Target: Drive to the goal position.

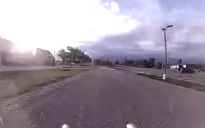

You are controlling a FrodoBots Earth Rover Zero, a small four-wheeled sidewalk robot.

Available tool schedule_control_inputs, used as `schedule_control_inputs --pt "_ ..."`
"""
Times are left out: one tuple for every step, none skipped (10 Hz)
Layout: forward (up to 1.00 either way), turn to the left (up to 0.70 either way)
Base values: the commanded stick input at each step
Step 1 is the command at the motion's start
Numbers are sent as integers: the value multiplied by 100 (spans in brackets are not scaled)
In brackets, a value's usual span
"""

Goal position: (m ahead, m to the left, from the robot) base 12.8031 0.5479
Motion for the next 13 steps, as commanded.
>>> schedule_control_inputs --pt "70 0" --pt "70 0" --pt "70 0" --pt "70 0" --pt "70 0" --pt "70 0" --pt "70 0" --pt "70 0" --pt "70 0" --pt "70 0" --pt "70 0" --pt "70 0" --pt "70 0"
